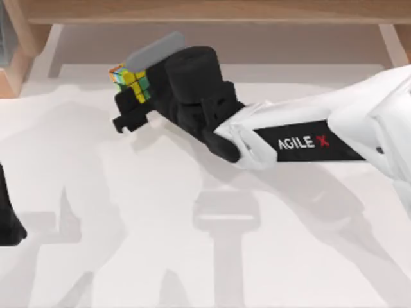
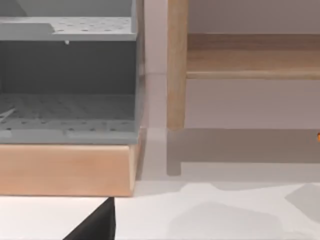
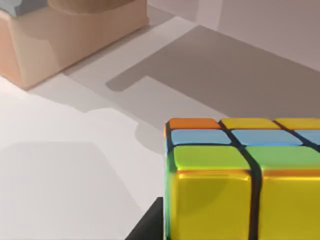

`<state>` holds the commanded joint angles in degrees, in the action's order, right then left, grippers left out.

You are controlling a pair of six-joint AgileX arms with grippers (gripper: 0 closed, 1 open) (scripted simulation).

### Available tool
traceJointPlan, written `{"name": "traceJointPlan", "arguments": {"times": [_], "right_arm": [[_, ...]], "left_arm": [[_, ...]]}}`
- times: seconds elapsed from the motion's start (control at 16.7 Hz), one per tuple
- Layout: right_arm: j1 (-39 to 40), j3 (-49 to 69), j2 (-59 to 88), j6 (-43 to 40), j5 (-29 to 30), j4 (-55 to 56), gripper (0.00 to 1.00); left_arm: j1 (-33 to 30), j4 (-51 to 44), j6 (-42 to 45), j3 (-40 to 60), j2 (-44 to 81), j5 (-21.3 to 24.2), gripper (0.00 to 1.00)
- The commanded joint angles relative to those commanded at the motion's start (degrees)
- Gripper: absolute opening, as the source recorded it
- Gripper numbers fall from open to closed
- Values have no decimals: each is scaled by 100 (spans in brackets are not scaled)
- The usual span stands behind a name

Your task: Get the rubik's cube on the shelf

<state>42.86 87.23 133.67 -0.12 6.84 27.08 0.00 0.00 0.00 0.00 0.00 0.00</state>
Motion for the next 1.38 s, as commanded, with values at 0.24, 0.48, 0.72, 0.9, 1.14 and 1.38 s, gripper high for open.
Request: {"name": "traceJointPlan", "arguments": {"times": [0.24,0.48,0.72,0.9,1.14,1.38], "right_arm": [[185,-135,121,-278,1190,1605,0],[219,-275,156,-617,2407,2952,0],[185,-470,174,-920,3412,3908,0],[152,-581,197,-1048,3808,4248,0],[147,-597,199,-1065,3857,4288,0],[148,-491,210,-1038,3818,4222,0]], "left_arm": [[0,0,0,0,0,0,100],[0,0,0,0,0,0,100],[0,0,0,0,0,0,100],[0,0,0,0,0,0,100],[0,0,0,0,0,0,100],[0,0,0,0,0,0,100]]}}
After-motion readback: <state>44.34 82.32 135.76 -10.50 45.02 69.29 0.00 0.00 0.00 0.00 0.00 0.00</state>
